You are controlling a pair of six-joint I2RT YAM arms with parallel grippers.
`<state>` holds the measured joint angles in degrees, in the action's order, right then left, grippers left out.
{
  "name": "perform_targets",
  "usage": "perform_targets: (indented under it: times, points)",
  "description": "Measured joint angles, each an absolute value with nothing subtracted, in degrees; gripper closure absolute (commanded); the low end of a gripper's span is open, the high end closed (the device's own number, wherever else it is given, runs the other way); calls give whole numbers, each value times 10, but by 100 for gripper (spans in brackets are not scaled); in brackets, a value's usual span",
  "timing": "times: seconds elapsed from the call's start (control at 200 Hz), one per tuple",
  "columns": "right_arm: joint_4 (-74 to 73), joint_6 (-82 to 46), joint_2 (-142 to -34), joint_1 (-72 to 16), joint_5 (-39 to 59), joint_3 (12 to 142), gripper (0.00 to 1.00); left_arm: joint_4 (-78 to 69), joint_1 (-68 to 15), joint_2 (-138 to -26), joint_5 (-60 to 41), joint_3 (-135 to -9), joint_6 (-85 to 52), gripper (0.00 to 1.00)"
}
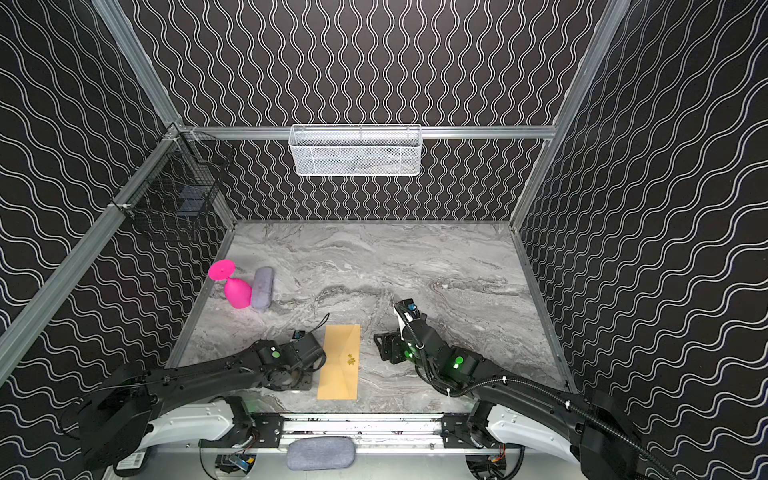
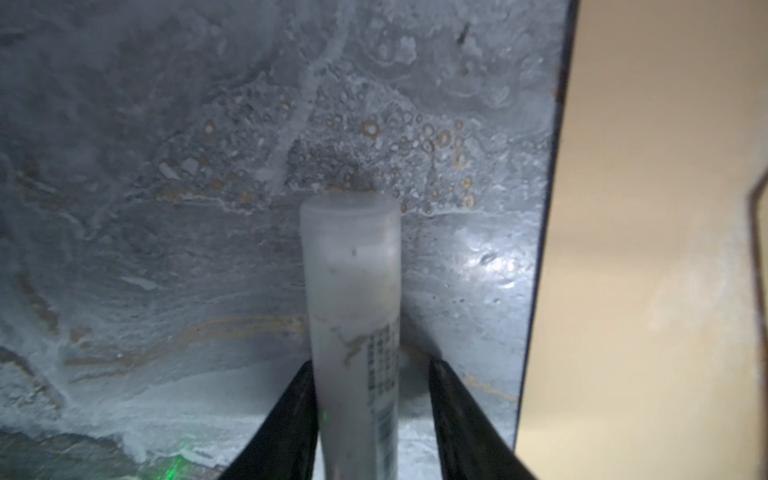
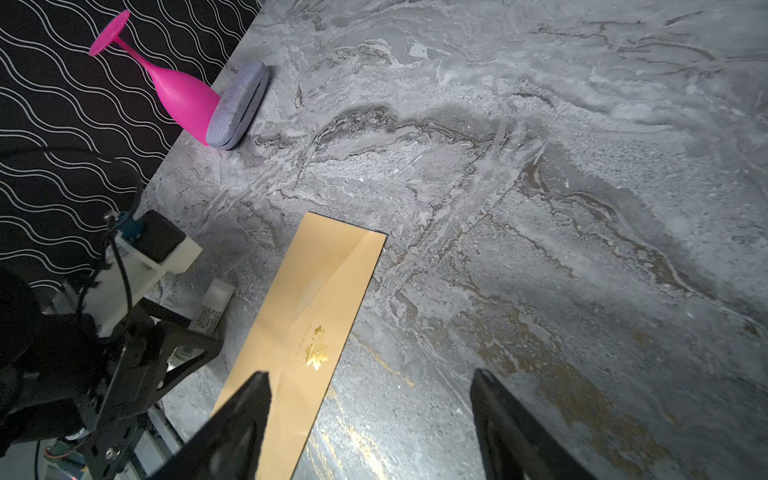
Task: Place the letter into the envelope and seal it
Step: 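Set the glue stick on the table and open the left gripper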
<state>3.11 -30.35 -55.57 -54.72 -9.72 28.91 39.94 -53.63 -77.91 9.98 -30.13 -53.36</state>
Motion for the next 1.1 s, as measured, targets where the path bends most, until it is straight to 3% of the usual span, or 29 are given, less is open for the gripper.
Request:
perform_targets:
  times: [0.48,0.736,0.941,1.011,1.101]
  points:
    - [32,-293,-549,-547,-96,292,22,400,-532,-766,101,-300,-529,19]
    - [32,-291,-547,-547,-96,292,22,408,-531,-767,105,-307,-521,15]
    - [36,-280,-546,-547,-100,298,21,423,-531,-743,121,-326,-511,5]
    - [36,-269,-543,-547,-117,304,18,434,-531,-713,141,-342,-506,2]
    - [30,-227,-529,-539,-165,300,4,444,-530,-658,177,-366,-487,1]
